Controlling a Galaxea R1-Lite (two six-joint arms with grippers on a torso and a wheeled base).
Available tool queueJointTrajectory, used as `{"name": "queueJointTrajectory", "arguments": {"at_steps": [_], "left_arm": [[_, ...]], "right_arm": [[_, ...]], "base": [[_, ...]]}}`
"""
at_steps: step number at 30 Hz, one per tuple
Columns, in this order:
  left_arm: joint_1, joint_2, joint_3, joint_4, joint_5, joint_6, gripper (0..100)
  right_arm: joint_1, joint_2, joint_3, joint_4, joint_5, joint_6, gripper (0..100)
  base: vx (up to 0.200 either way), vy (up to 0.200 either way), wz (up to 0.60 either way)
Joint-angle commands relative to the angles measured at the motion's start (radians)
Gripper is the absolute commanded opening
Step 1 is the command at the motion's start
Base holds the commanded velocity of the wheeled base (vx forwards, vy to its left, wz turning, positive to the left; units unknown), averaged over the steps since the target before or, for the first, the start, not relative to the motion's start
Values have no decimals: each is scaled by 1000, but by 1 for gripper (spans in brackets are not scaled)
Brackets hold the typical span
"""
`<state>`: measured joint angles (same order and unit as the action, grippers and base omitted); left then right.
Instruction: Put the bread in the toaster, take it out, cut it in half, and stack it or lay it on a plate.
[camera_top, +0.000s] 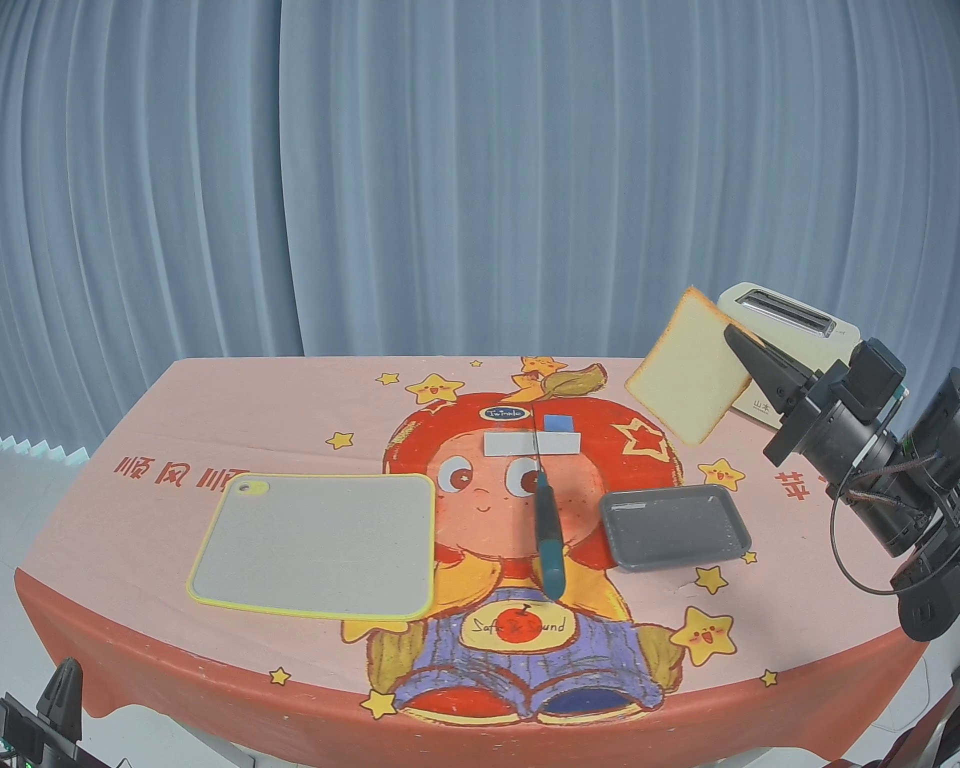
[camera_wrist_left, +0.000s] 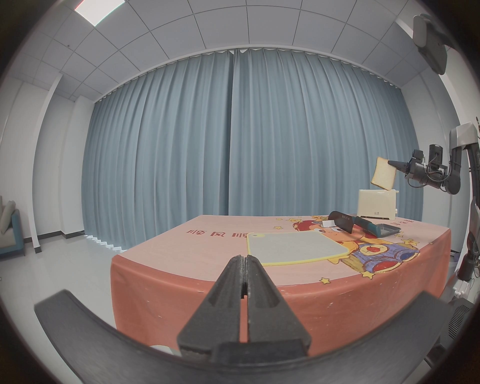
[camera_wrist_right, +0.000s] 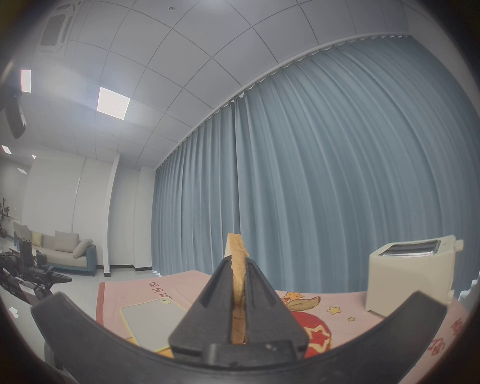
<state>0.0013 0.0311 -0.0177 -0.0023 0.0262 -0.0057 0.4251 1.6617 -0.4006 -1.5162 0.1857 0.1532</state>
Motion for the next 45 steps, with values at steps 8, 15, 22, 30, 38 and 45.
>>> {"name": "queueJointTrajectory", "arguments": {"at_steps": [8,15,22,30,38,45], "left_arm": [[0,1,18,-1,0,0,0],[0,1,18,-1,0,0,0],[0,1,18,-1,0,0,0],[0,1,18,-1,0,0,0],[0,1,18,-1,0,-2,0],[0,1,18,-1,0,0,0]], "right_arm": [[34,18,16,-1,-12,0,0],[60,30,31,-1,-15,0,0],[73,50,32,-2,-25,0,0],[92,55,49,-1,-25,0,0],[112,87,60,-2,-26,0,0],[126,99,62,-2,-38,0,0]], "base": [[0,200,0],[0,200,0],[0,143,0],[0,0,0],[0,0,0],[0,114,0]]}}
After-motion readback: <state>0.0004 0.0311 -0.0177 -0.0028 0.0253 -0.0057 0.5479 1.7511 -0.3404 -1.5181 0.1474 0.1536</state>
